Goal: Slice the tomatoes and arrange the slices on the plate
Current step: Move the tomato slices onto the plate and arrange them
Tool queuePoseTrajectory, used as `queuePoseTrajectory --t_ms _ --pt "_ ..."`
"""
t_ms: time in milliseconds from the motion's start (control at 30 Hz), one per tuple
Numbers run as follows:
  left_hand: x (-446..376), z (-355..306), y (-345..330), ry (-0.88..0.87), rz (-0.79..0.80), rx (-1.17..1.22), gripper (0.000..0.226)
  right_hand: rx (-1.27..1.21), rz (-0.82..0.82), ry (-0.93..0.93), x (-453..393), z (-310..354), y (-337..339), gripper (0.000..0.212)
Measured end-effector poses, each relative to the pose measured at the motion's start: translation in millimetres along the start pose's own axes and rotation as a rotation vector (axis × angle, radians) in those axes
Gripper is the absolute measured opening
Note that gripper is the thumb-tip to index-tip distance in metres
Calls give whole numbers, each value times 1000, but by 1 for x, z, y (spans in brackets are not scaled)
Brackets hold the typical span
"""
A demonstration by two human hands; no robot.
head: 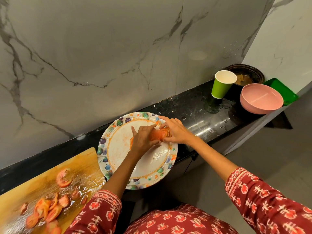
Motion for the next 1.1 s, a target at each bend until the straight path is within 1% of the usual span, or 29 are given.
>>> queuePoseTrajectory --t_ms 67,167,300,433,600,733,933,1100 --pt "1 -1 1 2 -2 11 69 -20 -12 -9 0 -3 1 91" --pt "3 -2 1 -4 -13 22 69 -35 12 -5 0 -3 0 93" --pt "3 -2 1 -20 -29 49 77 -23 20 -3 0 0 -1 94" --pt "3 9 2 15 -28 42 83 -9 5 -4 -1 4 -2 96" --pt "8 15 2 7 -33 46 81 0 -6 1 -5 10 -6 91" --pt "7 8 3 -11 -50 42 74 2 -30 11 -4 10 -2 88" --pt "3 5 1 -30 -45 39 68 -12 -39 -13 -1 6 2 84" --pt "3 3 3 -34 -37 34 72 -6 -14 -4 -1 9 3 90"
Point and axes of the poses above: each hand's wrist, its own x-axis away from the middle knuckle, its own y-axis out of the back of the hand, z = x × y, the point moved 4 cm from there along -x, towards the middle knuckle, and after that the axes turned 14 degrees about z, right-handed, at the moved point
